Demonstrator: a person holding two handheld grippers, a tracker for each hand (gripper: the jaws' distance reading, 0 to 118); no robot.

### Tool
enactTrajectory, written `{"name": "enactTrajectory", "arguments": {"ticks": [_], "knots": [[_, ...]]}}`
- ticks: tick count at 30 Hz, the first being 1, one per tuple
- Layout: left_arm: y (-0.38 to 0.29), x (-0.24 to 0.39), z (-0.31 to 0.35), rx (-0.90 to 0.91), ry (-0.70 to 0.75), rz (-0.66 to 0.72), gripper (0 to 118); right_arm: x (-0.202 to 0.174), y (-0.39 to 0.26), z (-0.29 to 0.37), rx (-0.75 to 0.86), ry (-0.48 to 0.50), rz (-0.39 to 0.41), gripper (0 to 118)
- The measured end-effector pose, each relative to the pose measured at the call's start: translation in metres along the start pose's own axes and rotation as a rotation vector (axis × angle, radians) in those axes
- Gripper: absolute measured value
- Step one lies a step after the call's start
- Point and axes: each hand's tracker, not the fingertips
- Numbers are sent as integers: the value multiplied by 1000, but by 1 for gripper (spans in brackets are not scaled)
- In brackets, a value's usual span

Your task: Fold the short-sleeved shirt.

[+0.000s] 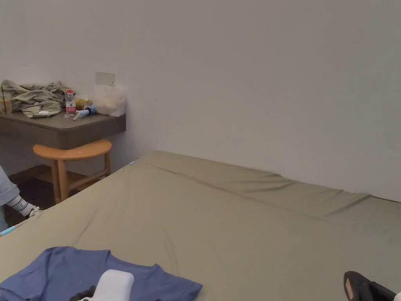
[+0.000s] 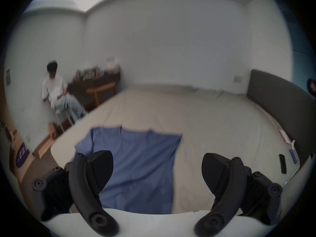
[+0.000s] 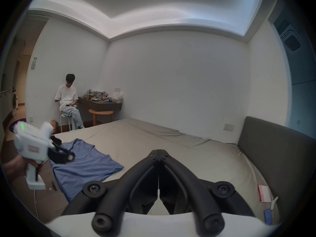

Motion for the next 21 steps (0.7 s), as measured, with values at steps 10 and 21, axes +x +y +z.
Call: {"name": "enactTrajectory", "arguments": {"ticks": [10, 21], "knots": [[-74, -8, -201, -289, 23, 109, 111, -12, -39, -88, -151, 82, 16, 9], [-32, -29, -219, -280, 73, 73, 5, 12, -86, -111, -272, 55, -80, 9]]}}
